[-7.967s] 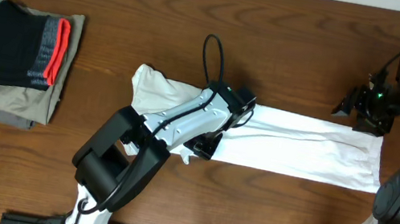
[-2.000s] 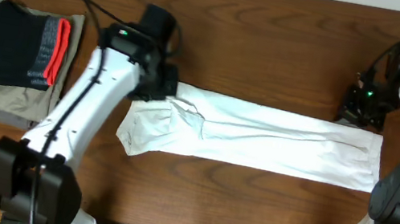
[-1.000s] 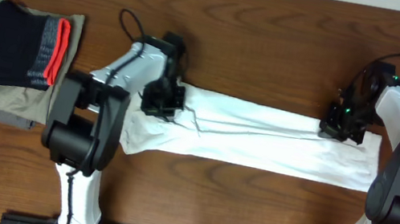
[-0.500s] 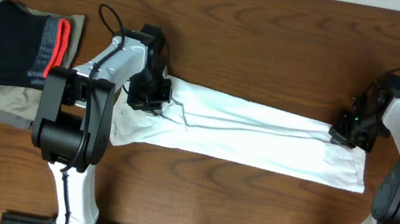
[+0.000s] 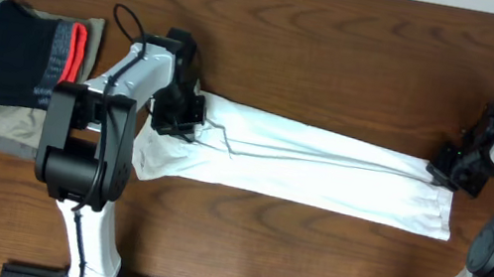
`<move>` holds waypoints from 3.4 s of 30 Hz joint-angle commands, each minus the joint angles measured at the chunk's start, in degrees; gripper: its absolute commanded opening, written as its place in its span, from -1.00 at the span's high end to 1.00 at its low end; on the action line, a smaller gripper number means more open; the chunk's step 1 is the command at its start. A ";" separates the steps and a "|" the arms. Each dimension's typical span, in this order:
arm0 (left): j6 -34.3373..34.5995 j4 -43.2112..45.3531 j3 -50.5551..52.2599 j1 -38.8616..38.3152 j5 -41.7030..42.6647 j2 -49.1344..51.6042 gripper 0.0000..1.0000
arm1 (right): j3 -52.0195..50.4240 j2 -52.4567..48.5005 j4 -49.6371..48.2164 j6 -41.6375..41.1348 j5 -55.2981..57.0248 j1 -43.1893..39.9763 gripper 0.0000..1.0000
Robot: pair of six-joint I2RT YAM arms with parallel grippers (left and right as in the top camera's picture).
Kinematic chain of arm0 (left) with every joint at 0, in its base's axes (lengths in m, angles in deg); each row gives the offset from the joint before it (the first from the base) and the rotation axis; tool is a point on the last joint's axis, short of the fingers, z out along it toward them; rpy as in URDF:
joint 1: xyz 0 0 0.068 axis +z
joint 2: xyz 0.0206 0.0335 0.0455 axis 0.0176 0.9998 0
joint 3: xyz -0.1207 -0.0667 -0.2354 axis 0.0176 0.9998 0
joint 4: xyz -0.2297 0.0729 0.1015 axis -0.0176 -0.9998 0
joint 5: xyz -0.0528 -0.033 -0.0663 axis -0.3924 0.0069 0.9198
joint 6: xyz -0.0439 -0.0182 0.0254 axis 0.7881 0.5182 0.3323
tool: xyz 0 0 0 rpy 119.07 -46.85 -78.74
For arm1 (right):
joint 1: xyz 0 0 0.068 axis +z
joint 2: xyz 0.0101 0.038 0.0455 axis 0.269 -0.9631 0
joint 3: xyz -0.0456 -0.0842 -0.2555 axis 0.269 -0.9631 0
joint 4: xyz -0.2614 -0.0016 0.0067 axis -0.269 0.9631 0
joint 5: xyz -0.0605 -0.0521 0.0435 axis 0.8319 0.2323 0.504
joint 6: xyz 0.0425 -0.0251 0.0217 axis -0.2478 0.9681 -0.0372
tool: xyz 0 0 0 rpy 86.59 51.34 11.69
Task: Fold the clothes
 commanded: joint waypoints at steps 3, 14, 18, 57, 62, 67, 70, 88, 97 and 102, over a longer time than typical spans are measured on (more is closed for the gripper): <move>-0.52 -2.34 -2.80 1.68 -2.34 -1.73 0.85 | 0.70 0.90 0.04 -1.86 3.76 -3.02 0.98; -0.50 -2.51 -3.17 1.70 -5.11 -14.67 0.17 | 8.92 0.90 7.10 -1.84 2.91 -3.19 0.98; -0.52 -2.64 -3.17 1.68 -5.11 -17.75 -0.29 | 15.89 0.90 15.45 -1.44 2.91 -3.19 0.96; -0.55 -3.06 -2.89 1.68 -5.14 -18.97 -0.96 | -7.21 1.14 6.84 34.58 -31.41 -24.68 -0.99; -0.55 -3.06 -2.89 1.68 -5.11 -18.97 -0.96 | -8.87 1.05 5.84 31.34 -27.61 -24.15 -0.99; -0.52 -3.04 -2.86 1.68 -5.14 -18.97 -0.96 | -9.22 0.83 5.92 29.11 -26.56 -21.92 -0.82; -0.52 -3.08 -2.86 1.68 -5.11 -18.97 -0.96 | -10.25 0.83 5.84 27.54 -25.46 -19.63 -0.76; -0.55 -3.19 -2.82 1.68 -5.14 -18.97 -0.96 | -12.81 0.83 0.81 19.93 -17.57 -16.28 0.98; -0.55 -3.28 -2.82 1.68 -5.14 -18.97 -0.96 | -0.70 0.83 7.82 11.17 -3.65 -16.26 0.98; -0.55 -3.26 -2.82 1.68 -5.14 -18.97 -0.96 | 9.57 0.83 15.67 10.58 -2.64 -15.23 0.98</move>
